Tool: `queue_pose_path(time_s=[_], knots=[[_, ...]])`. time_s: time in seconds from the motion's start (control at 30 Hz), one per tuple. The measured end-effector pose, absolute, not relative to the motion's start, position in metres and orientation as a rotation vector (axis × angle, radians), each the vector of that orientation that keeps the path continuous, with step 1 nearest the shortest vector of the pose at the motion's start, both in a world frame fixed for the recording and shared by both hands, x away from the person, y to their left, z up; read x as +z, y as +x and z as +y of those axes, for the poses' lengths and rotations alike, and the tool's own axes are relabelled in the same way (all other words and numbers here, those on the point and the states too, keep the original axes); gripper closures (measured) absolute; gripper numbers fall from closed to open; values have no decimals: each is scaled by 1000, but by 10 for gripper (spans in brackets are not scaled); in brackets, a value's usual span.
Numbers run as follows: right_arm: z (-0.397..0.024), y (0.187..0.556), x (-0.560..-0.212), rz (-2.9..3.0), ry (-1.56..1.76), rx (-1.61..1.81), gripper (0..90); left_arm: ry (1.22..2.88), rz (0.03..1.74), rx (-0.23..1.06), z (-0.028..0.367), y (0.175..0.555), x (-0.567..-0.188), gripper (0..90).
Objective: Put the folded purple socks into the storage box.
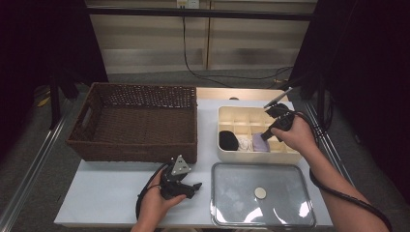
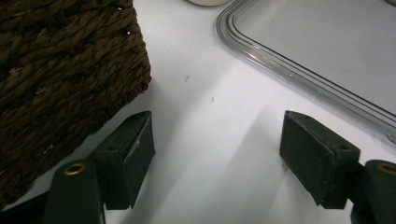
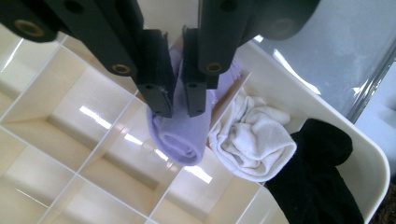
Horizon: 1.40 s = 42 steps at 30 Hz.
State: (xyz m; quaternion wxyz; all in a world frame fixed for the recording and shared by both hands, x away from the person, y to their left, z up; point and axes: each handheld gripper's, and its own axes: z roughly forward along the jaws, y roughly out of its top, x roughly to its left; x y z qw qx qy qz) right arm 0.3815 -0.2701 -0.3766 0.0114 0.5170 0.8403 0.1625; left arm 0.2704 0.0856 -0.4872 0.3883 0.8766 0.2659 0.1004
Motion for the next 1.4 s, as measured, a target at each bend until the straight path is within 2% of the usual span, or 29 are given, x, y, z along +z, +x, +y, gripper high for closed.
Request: queue_pose_path(time_s=[0.07,0.6,1.4], knots=[[-270,382,-381,2629,1604,502,899,2230,681,249,86,270,-487,259],[-260,368,-425,2693,1578,501,900,2242,670,251,86,270,-487,259],[-256,371,-434,2717,1543,494,900,2236,669,247,86,270,-487,259]])
